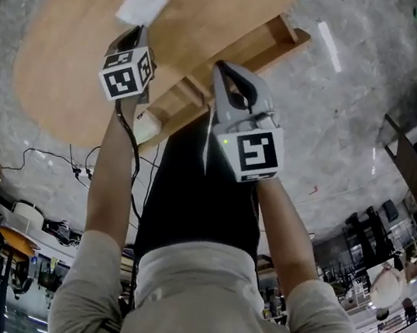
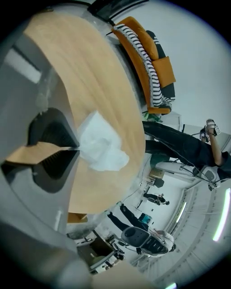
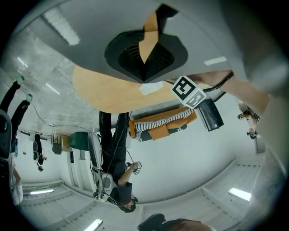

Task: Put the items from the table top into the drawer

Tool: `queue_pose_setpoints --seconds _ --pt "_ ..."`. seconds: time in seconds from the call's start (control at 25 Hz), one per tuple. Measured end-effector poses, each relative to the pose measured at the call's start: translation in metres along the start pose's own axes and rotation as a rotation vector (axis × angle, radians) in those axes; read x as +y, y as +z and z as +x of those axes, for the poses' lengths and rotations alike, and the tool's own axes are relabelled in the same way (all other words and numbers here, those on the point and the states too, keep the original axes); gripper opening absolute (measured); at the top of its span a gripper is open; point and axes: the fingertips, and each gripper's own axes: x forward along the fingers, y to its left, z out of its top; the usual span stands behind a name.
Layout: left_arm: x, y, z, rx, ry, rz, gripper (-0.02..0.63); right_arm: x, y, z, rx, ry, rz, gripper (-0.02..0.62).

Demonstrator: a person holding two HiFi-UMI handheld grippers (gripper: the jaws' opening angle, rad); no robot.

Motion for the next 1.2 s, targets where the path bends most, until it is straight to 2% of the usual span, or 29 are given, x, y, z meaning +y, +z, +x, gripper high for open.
queue_pose_setpoints --seconds 0.32,0.64,1.0,1.2 --pt "-0.033 -0.007 -0.022 -0.030 -0.023 0.036 0.034 -0.008 -0.008 -0.009 -0.006 0.004 0.017 0.006" --pt "-0.103 -0.019 -0.040 -0.048 -0.101 0.065 0.034 -0.034 -0.024 -0.034 -0.025 -0.049 0.054 0.008" --pt "-0.190 -0.026 -0.040 -0.044 -0.184 0.158 0.034 -0.072 -0.042 -0.077 -0.054 -0.104 0.099 0.007" --pt "-0.224 -0.032 -0.034 -0.030 -0.193 0.193 0.034 -0.095 -0.052 -0.097 -0.065 -0.125 0.118 0.007"
